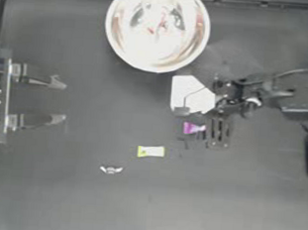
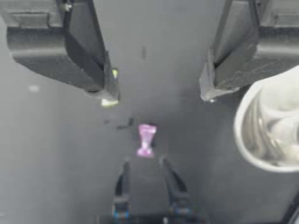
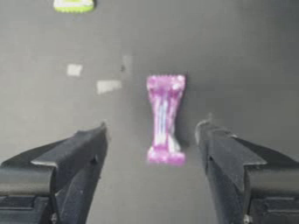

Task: Put candies in bowl

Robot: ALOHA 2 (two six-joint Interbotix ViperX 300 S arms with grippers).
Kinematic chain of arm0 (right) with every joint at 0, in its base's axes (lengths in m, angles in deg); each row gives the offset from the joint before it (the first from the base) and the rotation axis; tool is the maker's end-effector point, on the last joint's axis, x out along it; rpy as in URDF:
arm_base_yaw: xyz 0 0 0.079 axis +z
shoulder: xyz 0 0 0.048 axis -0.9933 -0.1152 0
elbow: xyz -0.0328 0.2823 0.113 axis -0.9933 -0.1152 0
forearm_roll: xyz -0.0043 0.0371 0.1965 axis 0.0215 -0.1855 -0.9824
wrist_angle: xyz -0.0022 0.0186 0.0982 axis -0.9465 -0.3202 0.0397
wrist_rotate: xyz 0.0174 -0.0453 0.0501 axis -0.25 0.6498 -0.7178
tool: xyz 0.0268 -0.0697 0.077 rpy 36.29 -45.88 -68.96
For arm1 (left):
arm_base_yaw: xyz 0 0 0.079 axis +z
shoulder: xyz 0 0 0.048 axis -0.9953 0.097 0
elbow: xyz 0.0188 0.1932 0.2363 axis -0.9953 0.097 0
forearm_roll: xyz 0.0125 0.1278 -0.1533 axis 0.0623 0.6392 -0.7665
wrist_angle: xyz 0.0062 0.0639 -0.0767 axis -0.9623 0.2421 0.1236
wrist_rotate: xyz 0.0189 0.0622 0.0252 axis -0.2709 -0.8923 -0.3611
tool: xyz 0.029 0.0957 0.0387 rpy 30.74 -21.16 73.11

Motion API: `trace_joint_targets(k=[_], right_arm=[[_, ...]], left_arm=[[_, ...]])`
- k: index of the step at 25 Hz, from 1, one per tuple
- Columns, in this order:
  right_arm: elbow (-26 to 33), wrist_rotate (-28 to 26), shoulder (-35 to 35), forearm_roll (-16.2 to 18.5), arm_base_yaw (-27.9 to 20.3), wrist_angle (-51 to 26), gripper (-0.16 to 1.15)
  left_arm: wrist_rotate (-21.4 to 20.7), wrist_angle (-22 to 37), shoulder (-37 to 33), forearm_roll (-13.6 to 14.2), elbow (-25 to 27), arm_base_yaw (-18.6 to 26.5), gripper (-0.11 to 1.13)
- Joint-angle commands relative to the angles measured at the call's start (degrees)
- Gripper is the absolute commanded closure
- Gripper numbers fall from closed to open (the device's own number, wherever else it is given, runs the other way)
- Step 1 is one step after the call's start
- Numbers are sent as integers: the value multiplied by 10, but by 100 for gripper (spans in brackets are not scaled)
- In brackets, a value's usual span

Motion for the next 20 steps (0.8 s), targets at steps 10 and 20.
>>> trace_joint_targets(k=[10,20], right_arm=[[25,-48,-52,63,4,-4,6],[25,-76,-72,87,17,-4,16]], left_arm=[[1,-1,-10,-4,-1,1,10],[2,0,-9,-5,-1,1,10]])
